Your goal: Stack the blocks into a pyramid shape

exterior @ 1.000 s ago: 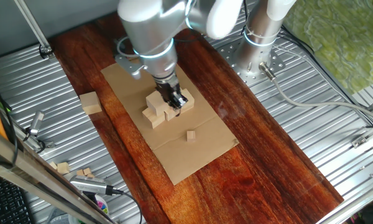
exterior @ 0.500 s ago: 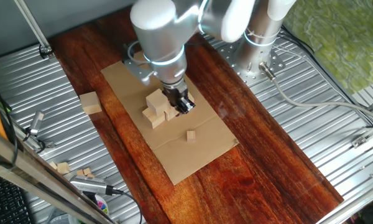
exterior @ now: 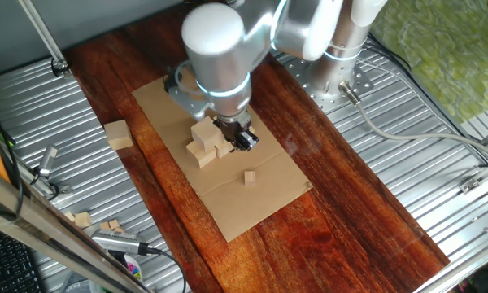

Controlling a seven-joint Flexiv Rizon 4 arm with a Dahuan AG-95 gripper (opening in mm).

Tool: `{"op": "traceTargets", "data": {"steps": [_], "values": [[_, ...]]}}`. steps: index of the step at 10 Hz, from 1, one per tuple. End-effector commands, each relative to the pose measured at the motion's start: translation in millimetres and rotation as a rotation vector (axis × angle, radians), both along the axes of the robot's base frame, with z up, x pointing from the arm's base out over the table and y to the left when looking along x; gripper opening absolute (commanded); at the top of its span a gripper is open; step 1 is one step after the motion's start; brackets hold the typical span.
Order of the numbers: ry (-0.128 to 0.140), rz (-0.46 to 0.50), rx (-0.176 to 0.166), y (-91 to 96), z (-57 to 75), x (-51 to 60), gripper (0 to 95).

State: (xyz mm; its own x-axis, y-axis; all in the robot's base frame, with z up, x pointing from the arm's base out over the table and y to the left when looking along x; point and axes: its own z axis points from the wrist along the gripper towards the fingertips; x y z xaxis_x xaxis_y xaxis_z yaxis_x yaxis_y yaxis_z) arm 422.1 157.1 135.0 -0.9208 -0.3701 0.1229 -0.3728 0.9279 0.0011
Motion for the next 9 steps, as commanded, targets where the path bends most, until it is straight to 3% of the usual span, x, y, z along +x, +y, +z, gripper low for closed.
{"op": "traceTargets", "data": {"steps": [1,4,6,9], "values": [[0.001,0.024,-0.025,-1.9,0.4,-0.3,0.0],[0.007,0.097,-0.029,-2.0,0.3,-0.3,0.0],[0.026,0.261,-0.069,-2.1,0.3,-0.3,0.0],[0.062,0.488,-0.102,-2.2,0.3,-0.4,0.0]]}}
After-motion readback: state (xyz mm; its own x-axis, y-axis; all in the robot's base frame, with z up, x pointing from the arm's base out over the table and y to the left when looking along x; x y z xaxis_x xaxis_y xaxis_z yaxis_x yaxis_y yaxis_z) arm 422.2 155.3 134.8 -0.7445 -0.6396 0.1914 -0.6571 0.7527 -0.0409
